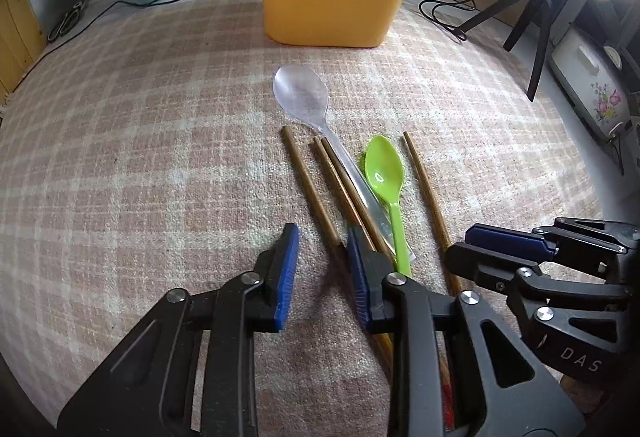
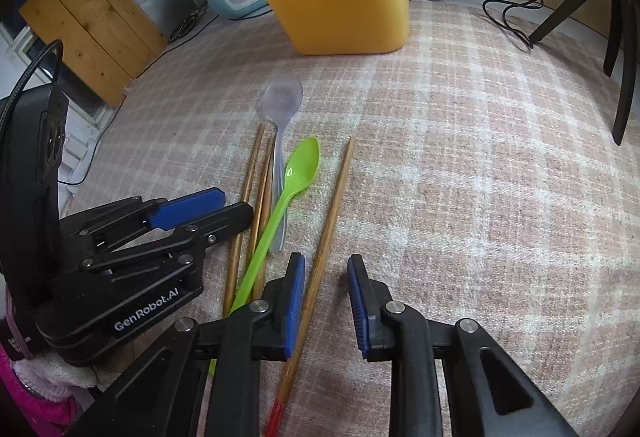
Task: Organize utensils
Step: 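Close the right tool on the red-tipped wooden chopstick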
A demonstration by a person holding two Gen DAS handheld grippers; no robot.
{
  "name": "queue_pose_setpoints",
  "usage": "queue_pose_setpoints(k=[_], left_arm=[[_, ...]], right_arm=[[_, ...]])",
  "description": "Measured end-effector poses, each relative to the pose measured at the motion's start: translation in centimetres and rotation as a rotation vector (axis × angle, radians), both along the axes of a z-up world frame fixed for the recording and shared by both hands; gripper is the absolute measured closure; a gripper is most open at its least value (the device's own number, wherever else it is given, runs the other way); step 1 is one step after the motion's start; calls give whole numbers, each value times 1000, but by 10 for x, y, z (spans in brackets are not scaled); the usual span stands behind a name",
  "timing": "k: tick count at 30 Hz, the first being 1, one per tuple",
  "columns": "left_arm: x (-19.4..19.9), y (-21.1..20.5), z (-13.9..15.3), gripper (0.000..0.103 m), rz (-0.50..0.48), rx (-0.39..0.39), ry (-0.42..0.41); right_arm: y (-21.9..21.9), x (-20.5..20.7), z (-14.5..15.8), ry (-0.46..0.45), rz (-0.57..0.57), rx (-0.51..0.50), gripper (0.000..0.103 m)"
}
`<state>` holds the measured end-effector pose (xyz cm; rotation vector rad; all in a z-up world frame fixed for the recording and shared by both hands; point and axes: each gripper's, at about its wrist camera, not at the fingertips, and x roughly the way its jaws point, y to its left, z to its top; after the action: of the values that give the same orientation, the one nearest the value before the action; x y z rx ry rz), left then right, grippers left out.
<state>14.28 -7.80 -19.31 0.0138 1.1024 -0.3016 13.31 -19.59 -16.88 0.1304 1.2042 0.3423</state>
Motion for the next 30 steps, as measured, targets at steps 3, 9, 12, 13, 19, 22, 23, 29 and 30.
queue_pose_setpoints(k=[3,9,12,13,19,22,23,29,30], left_arm=[[1,1,-1,88,0,1,-8],[5,10,-2,92,7,-40,1],[7,15,-1,93,-4,-47,14],[6,17,0,93,-4,-44,15],[11,22,0,91,-15,-37,63],[20,20,2,91,-22,-21,92],[23,19,2,91,-27,-17,95],[38,26,-1,96,-63,-102,110],[40,31,-2,97,-47,-130,126]], right_arm=[[4,4,-5,13,-4,-1,83],[13,11,-6,18,29,-69,95],[12,14,-3,32,46,-93,98],[11,14,-3,34,47,-96,99],[5,21,-5,76,34,-85,89],[5,29,-6,98,47,-82,88],[4,32,-6,108,52,-78,88],[0,54,-10,151,55,-25,98],[-2,56,-10,155,53,-12,98]])
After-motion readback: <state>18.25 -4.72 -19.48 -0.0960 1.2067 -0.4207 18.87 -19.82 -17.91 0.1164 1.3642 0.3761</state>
